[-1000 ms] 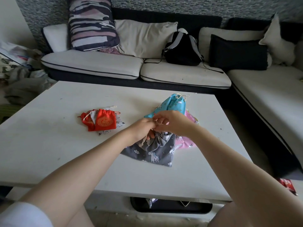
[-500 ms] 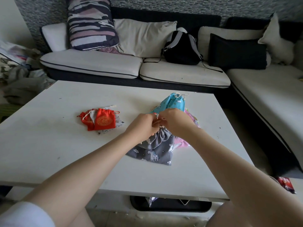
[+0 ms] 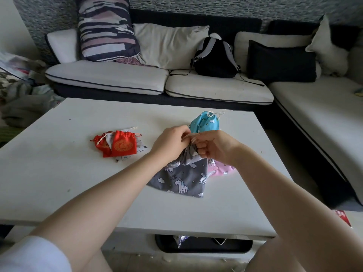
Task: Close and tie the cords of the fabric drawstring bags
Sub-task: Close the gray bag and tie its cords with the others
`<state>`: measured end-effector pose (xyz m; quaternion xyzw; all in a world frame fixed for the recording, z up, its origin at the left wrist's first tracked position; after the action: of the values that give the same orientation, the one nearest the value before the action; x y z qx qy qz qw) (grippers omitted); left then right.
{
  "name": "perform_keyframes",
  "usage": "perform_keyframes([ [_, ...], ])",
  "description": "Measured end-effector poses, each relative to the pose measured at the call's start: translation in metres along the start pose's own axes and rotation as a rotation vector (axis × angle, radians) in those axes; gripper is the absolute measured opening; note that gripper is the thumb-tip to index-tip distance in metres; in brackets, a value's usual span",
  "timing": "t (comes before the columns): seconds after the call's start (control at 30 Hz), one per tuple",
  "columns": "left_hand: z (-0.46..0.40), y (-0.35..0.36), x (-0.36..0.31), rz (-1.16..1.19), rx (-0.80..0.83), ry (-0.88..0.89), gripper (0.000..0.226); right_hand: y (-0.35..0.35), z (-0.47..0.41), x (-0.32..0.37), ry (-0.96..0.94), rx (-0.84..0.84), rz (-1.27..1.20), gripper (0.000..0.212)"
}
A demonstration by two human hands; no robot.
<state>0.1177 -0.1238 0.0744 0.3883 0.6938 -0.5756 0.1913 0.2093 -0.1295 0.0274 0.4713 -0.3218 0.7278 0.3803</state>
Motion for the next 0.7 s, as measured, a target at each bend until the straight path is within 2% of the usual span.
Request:
perform_keyframes([
  [0.07,0.001,-0.008,-0.009,0.016,-0.101,0.07,0.024,-0.007,-0.002,0.0,0.001,-0.057,-0.088,0.026],
  [0.13,0.005,-0.017,-0.022,-0.037,-0.223,0.216,0.03,-0.014,-0.004,0.001,0.002,-0.115,-0.138,0.024],
  [0.2,0.009,-0.019,-0.031,-0.06,-0.253,0.31,0.025,-0.02,-0.005,0.0,0.013,-0.151,-0.153,0.023],
  [0.23,0.009,-0.014,-0.032,-0.044,-0.21,0.312,0.023,-0.021,-0.005,0.0,0.02,-0.161,-0.147,0.024],
  [0.3,0.009,-0.006,-0.03,0.043,-0.124,0.257,0.034,-0.021,-0.004,-0.001,0.033,-0.174,-0.121,0.021],
  [0.33,0.009,-0.005,-0.028,0.077,-0.112,0.224,0.038,-0.021,-0.004,-0.001,0.035,-0.18,-0.115,0.019],
  [0.4,0.008,-0.007,-0.025,0.101,-0.123,0.196,0.034,-0.02,-0.005,-0.001,0.025,-0.19,-0.123,0.014],
  [0.57,0.007,-0.014,-0.029,0.009,-0.144,0.216,0.017,-0.02,0.001,0.007,-0.011,-0.197,-0.103,0.018],
  [0.7,0.001,-0.027,-0.009,-0.226,-0.139,0.096,0.021,-0.046,0.012,0.018,-0.058,-0.39,0.057,0.021],
])
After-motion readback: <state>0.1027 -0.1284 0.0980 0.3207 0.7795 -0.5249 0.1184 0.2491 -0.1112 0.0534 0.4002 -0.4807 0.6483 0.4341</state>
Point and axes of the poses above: each hand's wrist, its own z-axis away from the middle knuckle, its own y-axis out of the palm, x = y × z, the point moved 10 cm from there along -z, towards the middle knuckle, and after that the axes turned 11 degrees about z, right-handed, at the moved point
